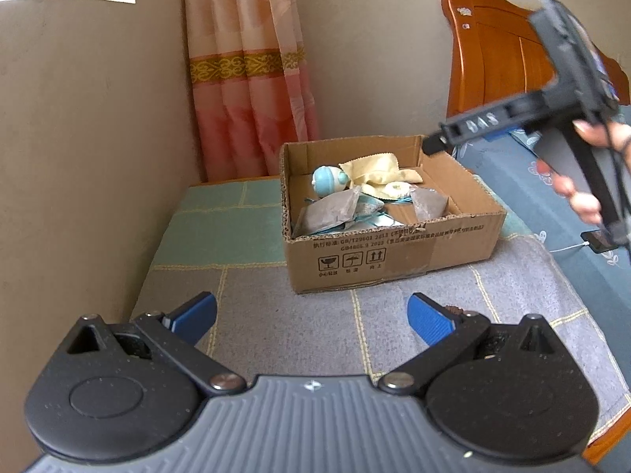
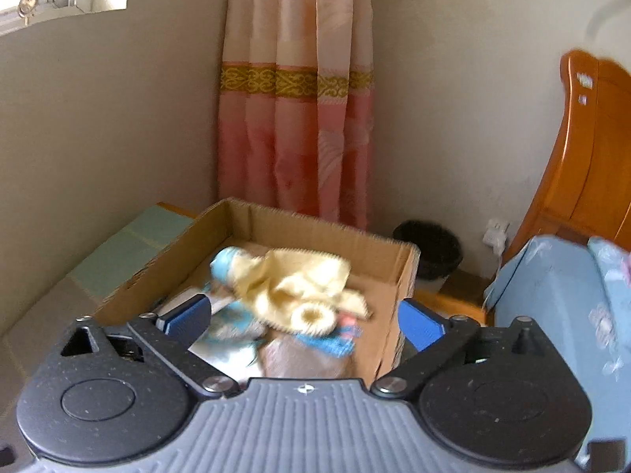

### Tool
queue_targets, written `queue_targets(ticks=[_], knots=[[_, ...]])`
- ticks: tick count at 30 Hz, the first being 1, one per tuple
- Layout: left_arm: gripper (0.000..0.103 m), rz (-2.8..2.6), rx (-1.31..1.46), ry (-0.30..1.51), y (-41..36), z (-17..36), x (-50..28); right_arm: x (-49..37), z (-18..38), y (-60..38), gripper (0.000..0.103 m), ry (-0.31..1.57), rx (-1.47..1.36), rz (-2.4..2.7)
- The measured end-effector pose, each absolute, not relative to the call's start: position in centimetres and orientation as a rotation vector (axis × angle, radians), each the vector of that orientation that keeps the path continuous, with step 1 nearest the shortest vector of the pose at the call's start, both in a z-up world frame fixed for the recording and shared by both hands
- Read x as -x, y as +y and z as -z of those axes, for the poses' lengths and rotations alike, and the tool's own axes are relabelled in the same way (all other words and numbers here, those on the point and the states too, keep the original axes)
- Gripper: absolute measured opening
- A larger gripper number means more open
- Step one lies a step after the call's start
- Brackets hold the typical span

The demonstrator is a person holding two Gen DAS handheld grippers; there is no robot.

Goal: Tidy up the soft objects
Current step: 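Move both grippers back toward the brown scrunchie and orange piece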

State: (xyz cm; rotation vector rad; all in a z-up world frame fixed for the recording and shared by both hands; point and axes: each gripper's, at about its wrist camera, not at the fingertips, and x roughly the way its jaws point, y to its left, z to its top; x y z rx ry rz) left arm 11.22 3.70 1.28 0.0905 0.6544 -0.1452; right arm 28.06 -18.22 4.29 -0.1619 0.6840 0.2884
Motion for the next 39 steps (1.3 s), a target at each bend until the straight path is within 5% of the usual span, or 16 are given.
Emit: queue_targets(ticks=[26,39], knots=[[0.102,0.182,-0.090,0.702,3.0,0.2,-10.3,-14.2,7.1,-17.0,0.103,0.913,0.233,-0.226],[0.102,0.222,-0.120,0.755,1.6,2.1,-11.7,-13.5,7.7,-19.7,0.103,0.920,0.180,-0.124]])
